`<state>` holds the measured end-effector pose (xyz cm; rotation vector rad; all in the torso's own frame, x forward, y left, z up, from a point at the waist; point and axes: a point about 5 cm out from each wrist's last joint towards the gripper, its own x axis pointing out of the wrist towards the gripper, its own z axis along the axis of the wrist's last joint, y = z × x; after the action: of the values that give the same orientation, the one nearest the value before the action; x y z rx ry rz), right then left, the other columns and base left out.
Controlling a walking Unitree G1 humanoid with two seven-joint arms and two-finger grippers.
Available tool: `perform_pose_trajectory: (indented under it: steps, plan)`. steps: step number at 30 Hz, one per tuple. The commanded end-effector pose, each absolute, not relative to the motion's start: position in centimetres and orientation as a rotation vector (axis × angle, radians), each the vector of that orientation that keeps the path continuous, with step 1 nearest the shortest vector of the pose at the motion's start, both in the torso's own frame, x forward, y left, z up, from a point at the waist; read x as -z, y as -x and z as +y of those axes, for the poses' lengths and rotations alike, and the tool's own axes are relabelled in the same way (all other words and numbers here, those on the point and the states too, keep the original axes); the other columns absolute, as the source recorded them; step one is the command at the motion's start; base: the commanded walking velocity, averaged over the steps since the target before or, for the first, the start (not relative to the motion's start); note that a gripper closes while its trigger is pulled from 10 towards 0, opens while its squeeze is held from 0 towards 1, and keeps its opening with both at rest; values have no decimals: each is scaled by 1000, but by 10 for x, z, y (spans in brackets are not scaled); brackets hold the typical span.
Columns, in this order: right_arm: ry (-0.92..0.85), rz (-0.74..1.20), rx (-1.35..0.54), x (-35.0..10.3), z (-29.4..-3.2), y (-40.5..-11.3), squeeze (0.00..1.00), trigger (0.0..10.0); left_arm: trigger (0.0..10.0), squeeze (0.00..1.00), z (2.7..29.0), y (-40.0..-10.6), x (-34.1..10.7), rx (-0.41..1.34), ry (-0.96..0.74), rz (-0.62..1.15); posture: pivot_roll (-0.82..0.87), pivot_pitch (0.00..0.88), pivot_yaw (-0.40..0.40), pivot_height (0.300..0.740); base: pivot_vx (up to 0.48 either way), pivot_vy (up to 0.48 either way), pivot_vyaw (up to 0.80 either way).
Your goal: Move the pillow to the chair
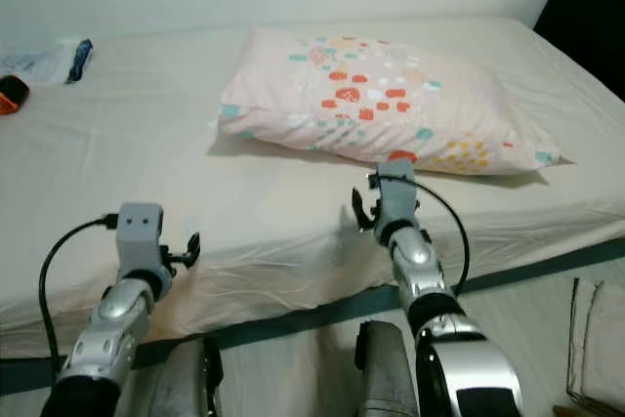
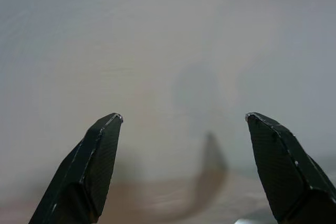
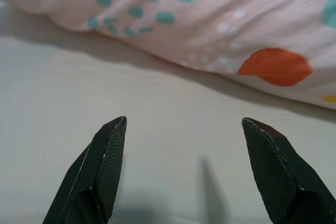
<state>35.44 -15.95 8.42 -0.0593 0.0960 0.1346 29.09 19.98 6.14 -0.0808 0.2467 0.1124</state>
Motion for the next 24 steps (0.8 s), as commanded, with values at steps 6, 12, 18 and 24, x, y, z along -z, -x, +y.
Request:
perform_pose_trajectory:
  steps: [6, 12, 18, 24]
  plan:
    - [-4, 96, -131, -80, -160, -350, 0, 10000, 10000, 0, 186, -299, -66, -114, 111, 215, 16, 3, -48, 595, 0, 0, 0]
    - [-9, 87, -148, -81, -160, -350, 0, 10000, 10000, 0, 168, -307, -74, -55, 83, 189, 15, 0, -42, 620, 0, 0, 0]
    - [-3, 91, -153, -80, -160, -349, 0, 10000, 10000, 0, 162, -309, -73, -60, 123, 201, 19, 0, -44, 645, 0, 0, 0]
    - [-3, 90, -158, -82, -159, -351, 0, 10000, 10000, 0, 160, -310, -72, -62, 126, 203, 17, 0, -43, 665, 0, 0, 0]
